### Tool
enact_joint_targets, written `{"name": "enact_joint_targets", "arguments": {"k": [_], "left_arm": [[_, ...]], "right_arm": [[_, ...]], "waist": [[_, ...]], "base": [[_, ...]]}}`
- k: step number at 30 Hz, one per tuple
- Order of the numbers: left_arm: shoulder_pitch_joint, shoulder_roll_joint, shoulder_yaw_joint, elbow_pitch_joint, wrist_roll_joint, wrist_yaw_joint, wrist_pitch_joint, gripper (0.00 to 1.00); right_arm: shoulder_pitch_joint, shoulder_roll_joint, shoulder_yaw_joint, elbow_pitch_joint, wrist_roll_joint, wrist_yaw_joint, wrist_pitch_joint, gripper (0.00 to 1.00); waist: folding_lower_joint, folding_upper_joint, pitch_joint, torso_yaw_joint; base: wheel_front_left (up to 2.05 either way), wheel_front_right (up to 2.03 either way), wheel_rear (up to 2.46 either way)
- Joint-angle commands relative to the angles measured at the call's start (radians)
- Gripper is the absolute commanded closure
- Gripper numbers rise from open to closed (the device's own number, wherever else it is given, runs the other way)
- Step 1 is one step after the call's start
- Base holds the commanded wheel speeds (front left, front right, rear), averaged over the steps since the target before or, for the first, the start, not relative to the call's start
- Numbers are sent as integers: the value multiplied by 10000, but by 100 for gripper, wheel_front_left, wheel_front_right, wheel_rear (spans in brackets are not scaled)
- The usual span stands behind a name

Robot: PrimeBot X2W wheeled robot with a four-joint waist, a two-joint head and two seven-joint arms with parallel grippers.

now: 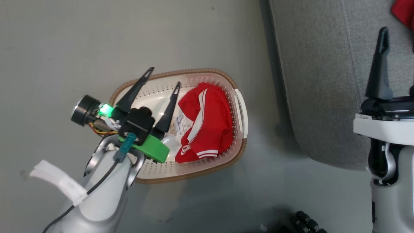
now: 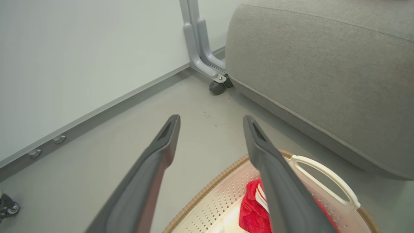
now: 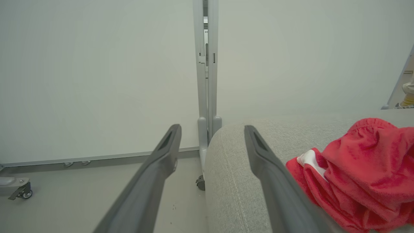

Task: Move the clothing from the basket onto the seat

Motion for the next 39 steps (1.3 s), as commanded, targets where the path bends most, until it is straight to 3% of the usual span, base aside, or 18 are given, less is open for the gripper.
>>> {"name": "enact_joint_targets", "arguments": {"k": [1, 9, 15, 20, 28, 35, 36, 37, 39], "left_arm": [[-560, 177, -563, 345, -80, -41, 3, 0], [-2662, 527, -4062, 3208, -1110, -39, 1, 0], [-3994, -16, -6142, 5248, -2148, -39, 313, 0], [-4870, -91, -7674, 6161, -3368, -40, 1074, 0], [-5488, -67, -8405, 7143, -4566, -41, 1862, 0], [-5227, 26, -8684, 6706, -5284, -41, 2345, 0], [-5272, 72, -8697, 6594, -5202, -41, 2288, 84], [-5363, 94, -8699, 6542, -5121, -41, 2214, 100], [-5385, 71, -8701, 6467, -4947, -41, 2076, 100]], "right_arm": [[-297, 10, -213, -131, 121, -13, -33, 0], [-646, 27, -504, -407, 685, -13, -33, 0], [-834, 23, -43, -682, 831, -13, -33, 0], [-919, 21, 322, -948, 1009, -14, -33, 0], [-1044, 22, 607, -1280, 1022, -14, -33, 0], [-1112, 21, 699, -1327, 1092, -14, -33, 0], [-1093, 21, 693, -1316, 1074, -14, -33, 0], [-1073, 21, 684, -1305, 1047, -14, -33, 0], [-1041, 21, 679, -1270, 992, -14, -33, 0]], "waist": [[-3, 0, 2264, -754], [-3, 0, 3310, -1079], [-3, 0, 3685, -1265], [-3, 0, 3870, -1385], [-3, 0, 4182, -1532], [-3, 0, 4264, -1621], [-3, 0, 4253, -1603], [-3, 0, 4234, -1580], [-3, 0, 4154, -1522]], "base": [[0, 0, 0], [0, 0, 0], [0, 0, 0], [0, 0, 0], [0, 0, 0], [0, 0, 0], [0, 0, 0], [0, 0, 0], [0, 0, 0]]}}
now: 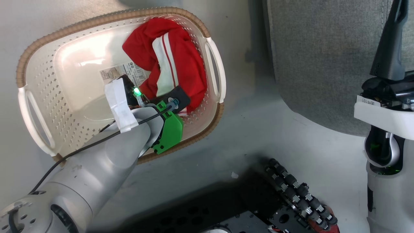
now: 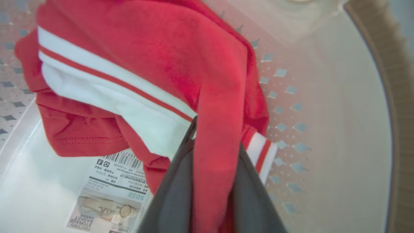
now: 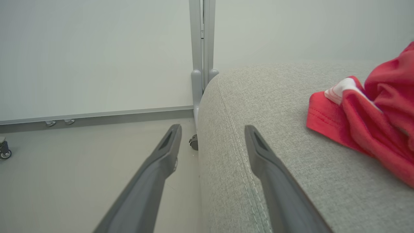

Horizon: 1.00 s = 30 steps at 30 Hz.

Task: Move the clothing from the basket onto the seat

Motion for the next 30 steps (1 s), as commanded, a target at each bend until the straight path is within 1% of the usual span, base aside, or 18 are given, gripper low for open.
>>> {"name": "enact_joint_targets", "arguments": {"k": [1, 6, 11, 14, 15, 16, 18, 21, 26, 30], "left_arm": [[-80, 62, 5, 8, 77, -26, -144, 100], [-26, -220, 2, 420, -307, -26, -758, 100], [577, -711, 69, 832, -855, -26, -1699, 100], [876, -943, 310, 893, -1099, -15, -2051, 100], [1008, -1005, 441, 830, -1184, 48, -2086, 100], [1207, -1072, 568, 703, -1209, 127, -2131, 100], [1461, -1169, 1055, -1, -1154, 400, -2151, 100], [2174, -1088, 1781, -1042, -869, 723, -2128, 100], [3703, -910, 3216, -2701, -162, 910, -2121, 100], [4751, -865, 4117, -3569, 374, 916, -2121, 100]], "right_arm": [[-55, -2, -17, 8, -69, -14, -33, 0], [-2, -5, 23, 103, -295, -14, -33, 0], [306, -1, -147, 376, -29, -14, -33, 0], [559, -6, -58, 550, -300, -14, -33, 0], [658, -12, -29, 593, -348, -14, -33, 0], [785, -14, 5, 659, -452, -14, -33, 0], [993, -13, 93, 775, -571, -14, -33, 0], [1311, -30, 178, 981, -734, -14, -33, 0], [1968, -160, 528, 1412, -788, -14, -31, 0], [2357, -122, 559, 1568, -480, -14, -33, 0]], "waist": [[-1, 0, -136, 89], [-1, 0, -819, 326], [-1, 0, -2080, 758], [-1, 0, -2951, 1096], [-1, 0, -3194, 1188], [-1, 0, -3511, 1320], [-1, 0, -4006, 1537], [-1, 0, -4771, 1857], [-1, 0, -6161, 2260], [-1, 0, -7022, 2344]], "base": [[0, 0, 0], [0, 0, 0], [0, 0, 0], [0, 0, 0], [0, 0, 0], [0, 0, 0], [0, 0, 0], [0, 0, 0], [0, 0, 0], [0, 0, 0]]}}
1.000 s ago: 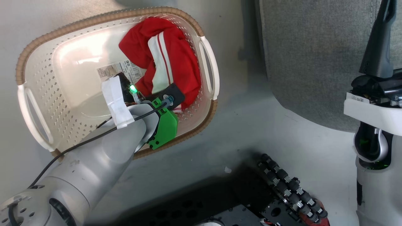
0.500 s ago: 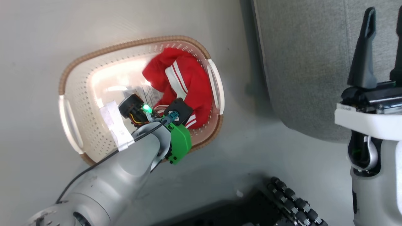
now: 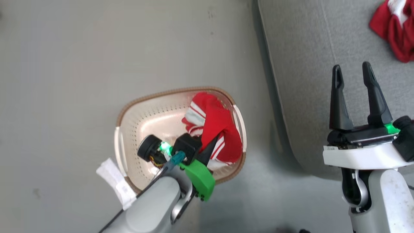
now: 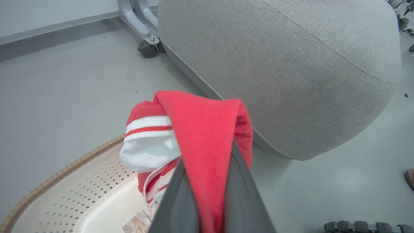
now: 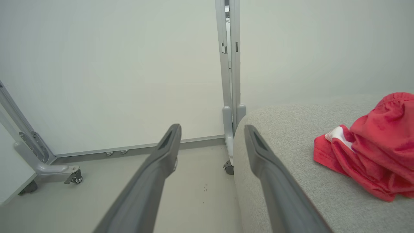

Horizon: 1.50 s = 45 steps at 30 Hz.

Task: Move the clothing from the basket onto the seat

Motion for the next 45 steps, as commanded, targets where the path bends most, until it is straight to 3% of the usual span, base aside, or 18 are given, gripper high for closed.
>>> {"name": "enact_joint_targets", "arguments": {"k": [1, 10, 18, 27, 36, 45], "left_arm": [[401, 29, 153, -180, 190, -53, -4, 100], [2198, -100, 1952, -1999, 1195, -142, -6, 100], [2975, -277, 2733, -3208, 1736, -313, -6, 100], [3042, -322, 3058, -4419, 2265, -499, -6, 100], [2674, -349, 2773, -5090, 2558, -688, -6, 100], [2397, -369, 2323, -5526, 2687, -765, -7, 100]], "right_arm": [[296, -15, -3, 94, 87, -14, -33, 0], [1280, -174, 498, 680, -74, -14, -33, 0], [2073, -324, 890, 915, -93, -14, -33, 0], [2621, -366, 1417, 758, 354, -14, -33, 0], [2131, -1327, 3851, 308, 1279, -12, -33, 0], [1731, -1581, 4636, 1349, 1366, -14, -33, 0]], "waist": [[1, 0, -1902, 805], [1, 0, -3739, 806], [1, 0, -4777, 781], [1, 0, -5121, 1031], [1, 0, -5162, 1234], [1, 0, -5097, 1364]], "base": [[0, 0, 0], [0, 0, 0], [0, 0, 0], [0, 0, 0], [0, 0, 0], [0, 0, 0]]}}
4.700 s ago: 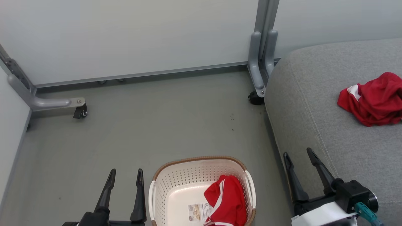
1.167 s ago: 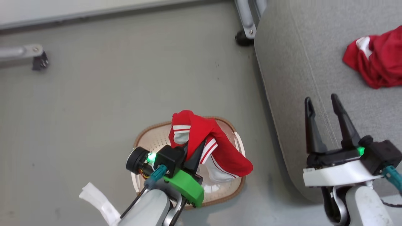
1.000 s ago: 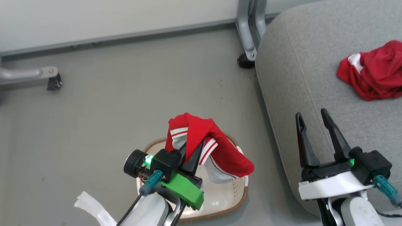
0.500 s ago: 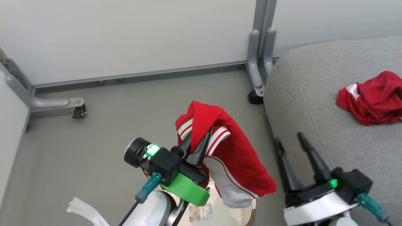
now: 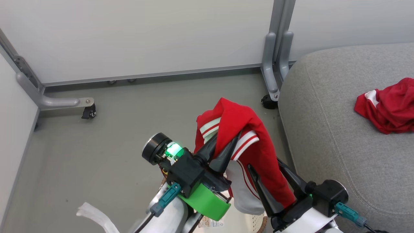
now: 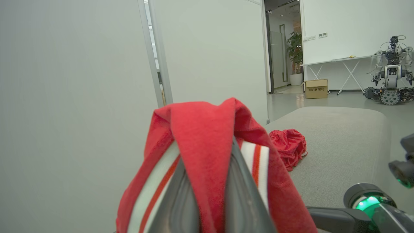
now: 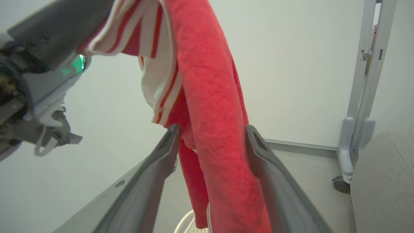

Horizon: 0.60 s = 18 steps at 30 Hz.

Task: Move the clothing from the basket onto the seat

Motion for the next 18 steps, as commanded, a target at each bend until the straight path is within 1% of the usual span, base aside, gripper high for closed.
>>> {"name": "enact_joint_targets", "arguments": {"k": [1, 2, 3, 4, 5, 10, 18], "left_arm": [[-200, 1, -6, -90, 59, -17, -7, 100], [-197, 0, -37, -114, 49, -12, -7, 100], [-191, -2, -65, -128, 40, -9, -7, 100], [-187, -3, -104, -147, 30, -9, -7, 100], [-176, -4, -124, -149, 15, -10, -7, 100], [-88, -6, -195, 11, 60, 19, -7, 100], [-93, 106, -228, 256, 186, 123, -7, 100]], "right_arm": [[-135, -67, 2, 122, -13, -14, -33, 0], [-111, -67, -33, 264, -22, -14, -33, 0], [-96, -82, -22, 342, -39, -14, -33, 17], [-89, -92, 12, 385, -67, -14, -33, 72], [-74, -79, 27, 419, -62, -14, -33, 100], [-28, -153, 320, 589, 90, -14, -33, 100], [-94, -188, 308, 525, 148, -14, -33, 100]], "waist": [[1, 0, 24, 25], [1, 0, 41, 39], [1, 0, 55, 49], [1, 0, 77, 60], [1, 0, 96, 64], [1, 0, 217, 28], [1, 0, 400, -91]], "base": [[0, 0, 0], [0, 0, 0], [0, 0, 0], [0, 0, 0], [0, 0, 0], [0, 0, 0], [0, 0, 0]]}}
